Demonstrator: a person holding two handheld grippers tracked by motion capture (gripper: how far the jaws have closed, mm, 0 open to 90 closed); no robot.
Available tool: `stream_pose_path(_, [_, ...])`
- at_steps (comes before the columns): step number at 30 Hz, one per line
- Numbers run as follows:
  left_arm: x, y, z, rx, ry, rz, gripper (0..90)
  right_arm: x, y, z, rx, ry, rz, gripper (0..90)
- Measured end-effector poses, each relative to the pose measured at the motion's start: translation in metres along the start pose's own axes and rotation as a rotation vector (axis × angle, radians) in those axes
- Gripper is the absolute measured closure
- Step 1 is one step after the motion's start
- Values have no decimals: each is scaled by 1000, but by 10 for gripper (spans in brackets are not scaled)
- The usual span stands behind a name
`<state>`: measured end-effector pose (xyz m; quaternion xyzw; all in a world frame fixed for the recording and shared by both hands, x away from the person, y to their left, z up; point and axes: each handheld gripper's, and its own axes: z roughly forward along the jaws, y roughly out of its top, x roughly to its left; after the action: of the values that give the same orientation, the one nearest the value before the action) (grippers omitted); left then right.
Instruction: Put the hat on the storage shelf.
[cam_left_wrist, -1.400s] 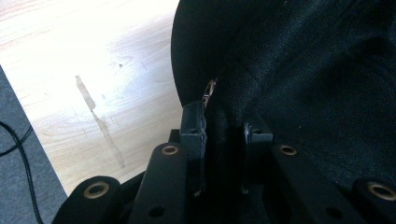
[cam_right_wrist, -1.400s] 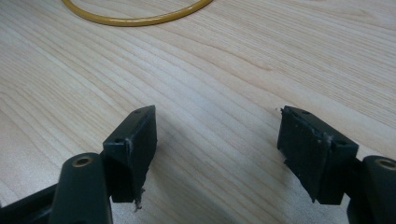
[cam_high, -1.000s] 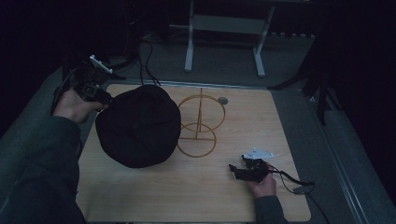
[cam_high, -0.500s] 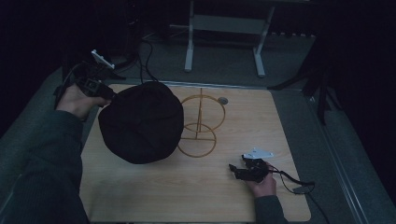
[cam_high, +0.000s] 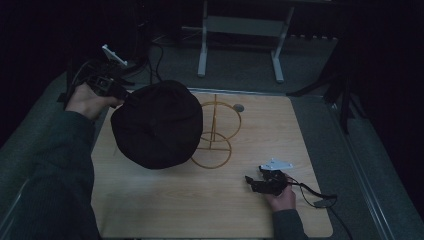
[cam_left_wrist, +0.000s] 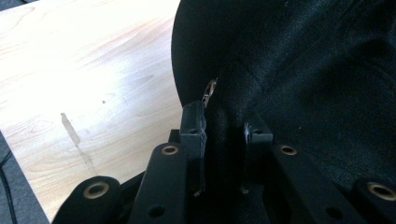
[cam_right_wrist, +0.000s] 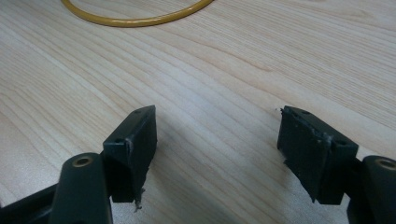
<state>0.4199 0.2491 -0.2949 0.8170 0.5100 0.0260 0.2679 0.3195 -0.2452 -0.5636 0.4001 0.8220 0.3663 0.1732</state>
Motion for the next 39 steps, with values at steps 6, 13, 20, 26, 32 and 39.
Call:
stream_pose_path(6, [-1,3,1,-8,-7,-6,752,0,0,0,1,0,1,285])
stream_pose_path(13, [-5,7,-1,-20,-23,4,752,0,0,0,0,0,1,285])
stream_pose_path(20, [-16,19,-9,-16,3,38,748,0,0,0,0,0,0,285])
stream_pose_path(26, [-21,27,-7,-22,-15,40,748,0,0,0,0,1,2,285])
stream_pose_path(32, [-29,39,-6,-12,0,56,747,0,0,0,1,1,2,285])
stream_pose_path(39, [-31,48,2,-23,-29,39,747,0,0,0,1,1,2,284])
